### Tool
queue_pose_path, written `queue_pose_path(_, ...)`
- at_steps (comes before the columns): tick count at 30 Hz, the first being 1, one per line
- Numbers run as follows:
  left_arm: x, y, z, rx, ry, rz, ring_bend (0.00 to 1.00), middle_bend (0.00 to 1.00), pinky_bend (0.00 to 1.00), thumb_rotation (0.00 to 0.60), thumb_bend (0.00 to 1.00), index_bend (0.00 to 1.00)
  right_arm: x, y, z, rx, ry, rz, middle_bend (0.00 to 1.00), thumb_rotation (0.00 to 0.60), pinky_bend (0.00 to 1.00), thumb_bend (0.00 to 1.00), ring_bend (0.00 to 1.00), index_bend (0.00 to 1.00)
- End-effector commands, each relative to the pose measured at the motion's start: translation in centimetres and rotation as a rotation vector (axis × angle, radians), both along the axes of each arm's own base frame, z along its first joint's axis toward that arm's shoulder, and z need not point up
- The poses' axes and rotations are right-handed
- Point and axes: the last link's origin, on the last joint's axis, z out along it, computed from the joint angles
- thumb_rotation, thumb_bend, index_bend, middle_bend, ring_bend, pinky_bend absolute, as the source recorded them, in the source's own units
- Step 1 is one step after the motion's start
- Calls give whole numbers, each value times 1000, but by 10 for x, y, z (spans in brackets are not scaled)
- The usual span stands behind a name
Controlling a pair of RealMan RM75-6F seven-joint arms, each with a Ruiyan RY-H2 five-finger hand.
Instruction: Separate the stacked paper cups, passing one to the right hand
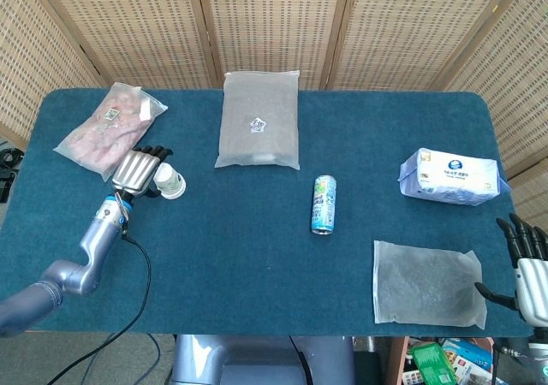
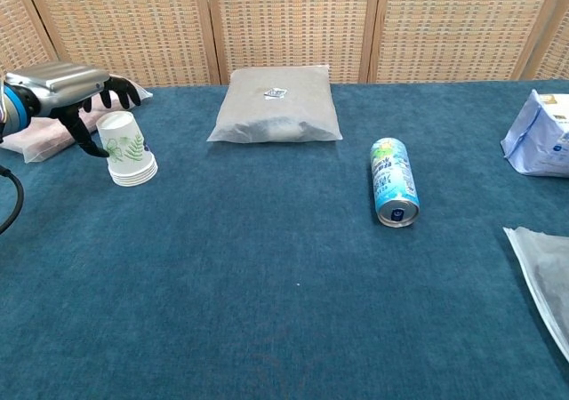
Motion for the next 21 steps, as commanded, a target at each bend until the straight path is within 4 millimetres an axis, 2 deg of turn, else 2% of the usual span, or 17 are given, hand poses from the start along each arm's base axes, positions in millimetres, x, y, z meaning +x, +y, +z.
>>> queue_pose_path(1, 0, 2, -2, 0, -16, 12, 337, 320, 407, 600, 111, 272, 0, 0, -1, 1, 1, 0, 0, 600, 0, 0, 0, 0)
queue_pose_path(12, 2, 6, -9, 15, -56, 19, 452, 445, 507, 600, 149, 417, 0, 0, -1, 0, 3, -3, 0, 600, 0, 0, 0, 0)
queue_pose_path(16, 2, 6, -9, 28, -72, 23, 489, 490, 535, 600, 191, 471, 0, 0, -1, 1, 3, -1, 0, 600, 0, 0, 0, 0)
queue_pose_path(21, 0, 6, -6, 38, -96, 33, 493, 496, 538, 600, 198, 479, 0, 0, -1, 1, 3, 0, 0, 600, 0, 0, 0, 0)
